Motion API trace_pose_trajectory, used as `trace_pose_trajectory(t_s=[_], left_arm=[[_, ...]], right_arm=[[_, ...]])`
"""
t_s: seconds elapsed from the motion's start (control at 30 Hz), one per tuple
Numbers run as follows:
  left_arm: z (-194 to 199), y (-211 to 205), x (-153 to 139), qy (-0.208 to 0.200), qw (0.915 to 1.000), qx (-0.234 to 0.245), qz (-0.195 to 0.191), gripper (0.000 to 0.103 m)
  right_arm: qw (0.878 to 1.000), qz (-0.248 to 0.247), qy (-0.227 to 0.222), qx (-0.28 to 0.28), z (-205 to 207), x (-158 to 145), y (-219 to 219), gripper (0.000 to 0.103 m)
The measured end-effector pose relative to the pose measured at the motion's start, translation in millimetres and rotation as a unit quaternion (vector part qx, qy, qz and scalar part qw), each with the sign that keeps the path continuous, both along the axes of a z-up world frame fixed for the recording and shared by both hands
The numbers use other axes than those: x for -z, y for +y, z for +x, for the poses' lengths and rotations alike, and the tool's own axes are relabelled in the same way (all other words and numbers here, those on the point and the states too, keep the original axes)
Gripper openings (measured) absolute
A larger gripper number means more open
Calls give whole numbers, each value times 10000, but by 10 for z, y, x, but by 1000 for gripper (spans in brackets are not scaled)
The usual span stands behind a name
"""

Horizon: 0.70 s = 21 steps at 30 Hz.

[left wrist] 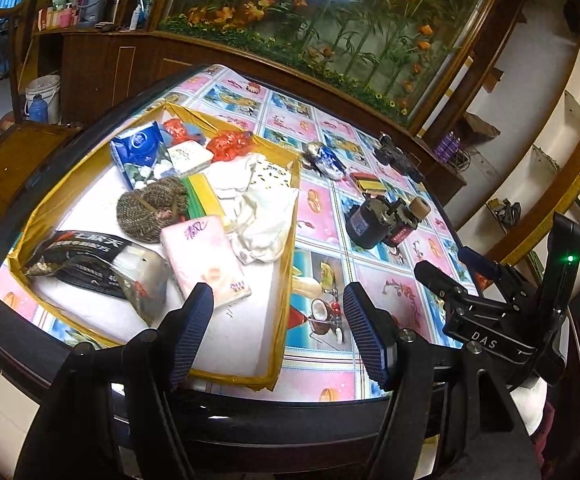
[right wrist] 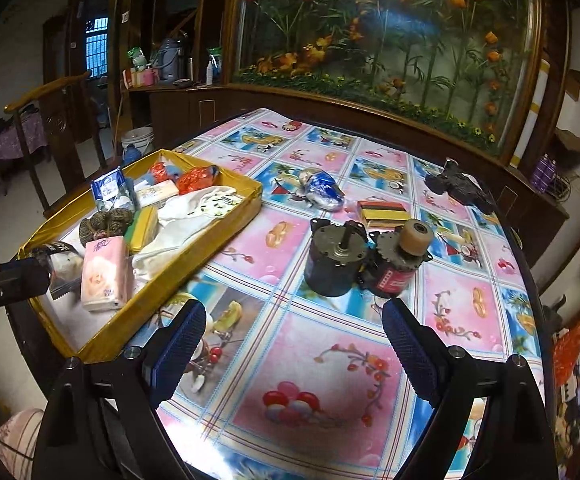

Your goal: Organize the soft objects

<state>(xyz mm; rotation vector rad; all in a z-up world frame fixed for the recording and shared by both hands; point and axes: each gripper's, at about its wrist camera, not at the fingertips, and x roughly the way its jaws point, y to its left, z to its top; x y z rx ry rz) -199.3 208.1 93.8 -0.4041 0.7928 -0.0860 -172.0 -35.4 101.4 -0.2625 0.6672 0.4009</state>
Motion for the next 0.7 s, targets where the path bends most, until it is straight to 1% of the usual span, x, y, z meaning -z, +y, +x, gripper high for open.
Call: trace_pose_trajectory(t_s=[0.17,0.33,0.43,0.53,0.63,0.7], left_arm=[[67,-97,57,123,9998,162,51,67],[155,-138,81,172,9995,260,83,67],[247,-158,71,185,9992,351,88,67],[392,-204,50,202,9986,467,114,67],[639,-249,8,253,9973,692,-75,67],[839,-281,-52,224,9966,770,-201,67]], right_arm=[[9997,121,220,45,141,72,-131,91],[9976,438,433,304,399,58,-450,91],[9936,750,587,610,622,19,-790,91],[9867,1097,847,851,891,23,-1137,91],[9802,1312,1041,1058,1169,46,-1368,91],[9756,1481,1182,1107,1352,56,-1447,91]])
